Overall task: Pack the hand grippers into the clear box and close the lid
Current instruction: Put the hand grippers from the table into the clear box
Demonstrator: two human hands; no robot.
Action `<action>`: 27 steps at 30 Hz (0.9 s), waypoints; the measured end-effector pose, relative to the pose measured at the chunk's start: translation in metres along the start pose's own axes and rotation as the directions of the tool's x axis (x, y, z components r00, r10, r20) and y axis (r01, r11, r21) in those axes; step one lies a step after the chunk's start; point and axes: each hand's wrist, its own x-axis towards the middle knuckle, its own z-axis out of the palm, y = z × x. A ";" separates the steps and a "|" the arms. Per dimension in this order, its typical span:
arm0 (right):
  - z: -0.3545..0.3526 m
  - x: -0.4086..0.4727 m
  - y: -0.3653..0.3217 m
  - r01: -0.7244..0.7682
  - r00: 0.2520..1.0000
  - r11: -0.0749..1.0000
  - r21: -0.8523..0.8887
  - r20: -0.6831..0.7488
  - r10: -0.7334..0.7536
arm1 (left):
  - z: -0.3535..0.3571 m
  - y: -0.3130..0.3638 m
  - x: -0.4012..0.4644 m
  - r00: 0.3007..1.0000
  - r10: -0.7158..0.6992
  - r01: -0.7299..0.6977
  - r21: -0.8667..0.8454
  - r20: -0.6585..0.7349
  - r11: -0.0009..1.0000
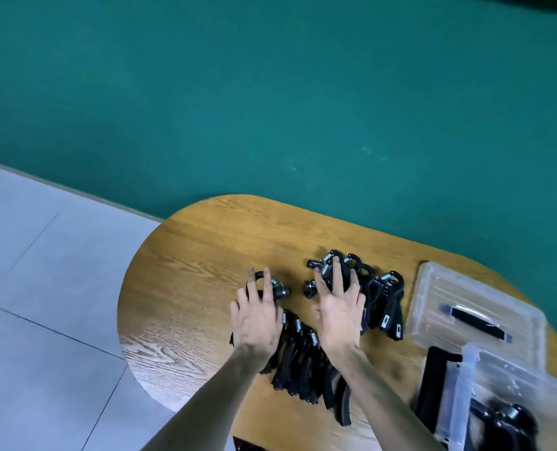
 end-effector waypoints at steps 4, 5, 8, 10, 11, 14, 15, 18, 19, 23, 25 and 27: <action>-0.027 -0.024 0.018 -0.046 0.997 0.999 0.022 -0.055 0.047 | -0.019 0.041 -0.016 0.995 0.074 -0.075 -0.014 -0.069 0.997; -0.033 -0.030 0.026 -0.063 0.995 0.998 0.031 -0.077 0.065 | -0.022 0.052 -0.020 0.992 0.099 -0.101 -0.018 -0.081 0.995; -0.050 -0.046 0.052 -0.114 0.986 0.993 0.044 -0.116 0.118 | -0.028 0.084 -0.035 0.983 0.143 -0.146 -0.025 -0.116 0.989; -0.059 -0.061 0.075 -0.140 0.981 0.990 0.033 -0.133 0.143 | -0.028 0.107 -0.047 0.975 0.182 -0.187 -0.025 -0.127 0.982; -0.062 -0.067 0.085 -0.151 0.977 0.988 0.029 -0.147 0.154 | -0.027 0.116 -0.052 0.971 0.200 -0.205 -0.025 -0.131 0.978; -0.069 -0.087 0.121 -0.198 0.964 0.979 0.038 -0.172 0.202 | -0.025 0.151 -0.069 0.956 0.255 -0.263 -0.038 -0.147 0.964; -0.072 -0.095 0.133 -0.215 0.960 0.976 0.042 -0.173 0.219 | -0.024 0.165 -0.075 0.950 0.272 -0.280 -0.034 -0.155 0.959; -0.078 -0.117 0.168 -0.281 0.942 0.958 0.061 -0.175 0.287 | -0.020 0.202 -0.094 0.937 0.312 -0.321 -0.031 -0.159 0.947; -0.080 -0.128 0.184 -0.307 0.933 0.949 0.074 -0.172 0.315 | -0.017 0.218 -0.103 0.929 0.336 -0.343 -0.024 -0.157 0.939; -0.077 -0.166 0.248 -0.367 0.911 0.926 0.092 -0.166 0.377 | 0.002 0.275 -0.138 0.889 0.437 -0.441 0.004 -0.133 0.898; -0.074 -0.185 0.278 -0.412 0.893 0.906 0.097 -0.156 0.423 | 0.015 0.301 -0.156 0.872 0.478 -0.478 0.031 -0.107 0.878; -0.069 -0.201 0.301 -0.452 0.877 0.886 0.108 -0.129 0.463 | 0.027 0.322 -0.169 0.866 0.495 -0.492 0.051 -0.070 0.869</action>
